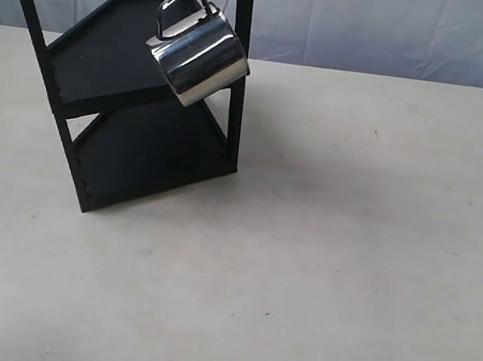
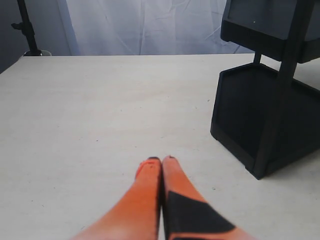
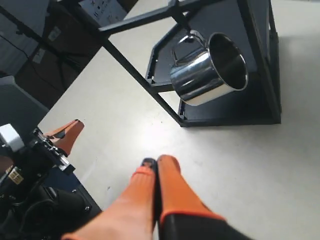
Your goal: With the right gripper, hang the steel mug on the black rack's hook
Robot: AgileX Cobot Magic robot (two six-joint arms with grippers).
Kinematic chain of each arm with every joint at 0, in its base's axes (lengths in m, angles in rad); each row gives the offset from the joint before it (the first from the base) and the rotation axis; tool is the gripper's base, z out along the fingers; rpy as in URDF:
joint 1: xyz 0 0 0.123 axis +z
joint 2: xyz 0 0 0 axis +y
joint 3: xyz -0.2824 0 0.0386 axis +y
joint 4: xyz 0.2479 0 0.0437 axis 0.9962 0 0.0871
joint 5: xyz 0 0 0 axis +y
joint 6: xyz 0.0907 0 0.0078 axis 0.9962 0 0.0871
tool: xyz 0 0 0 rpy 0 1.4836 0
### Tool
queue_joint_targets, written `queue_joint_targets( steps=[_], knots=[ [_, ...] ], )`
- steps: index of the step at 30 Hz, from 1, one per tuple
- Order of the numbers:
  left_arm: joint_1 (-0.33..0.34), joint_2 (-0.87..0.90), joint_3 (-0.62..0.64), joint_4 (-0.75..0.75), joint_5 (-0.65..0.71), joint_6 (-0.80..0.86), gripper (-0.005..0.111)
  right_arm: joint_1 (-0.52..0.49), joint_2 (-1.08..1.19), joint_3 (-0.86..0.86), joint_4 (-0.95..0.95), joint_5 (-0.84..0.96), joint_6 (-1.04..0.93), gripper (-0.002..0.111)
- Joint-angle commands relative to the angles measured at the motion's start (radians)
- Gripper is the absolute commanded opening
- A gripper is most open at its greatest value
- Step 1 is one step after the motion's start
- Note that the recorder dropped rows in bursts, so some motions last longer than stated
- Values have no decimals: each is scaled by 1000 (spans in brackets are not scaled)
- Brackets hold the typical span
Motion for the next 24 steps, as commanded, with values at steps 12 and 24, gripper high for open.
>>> queue_joint_targets(
  steps=[12,24],
  knots=[
    [-5,4,-2,0,-14,-5,0,133,-687,926,-181,-973,-25,0],
    [-5,4,-2,0,-14,-5,0,78,-1068,1224,-206,-1028,-123,0]
  ],
)
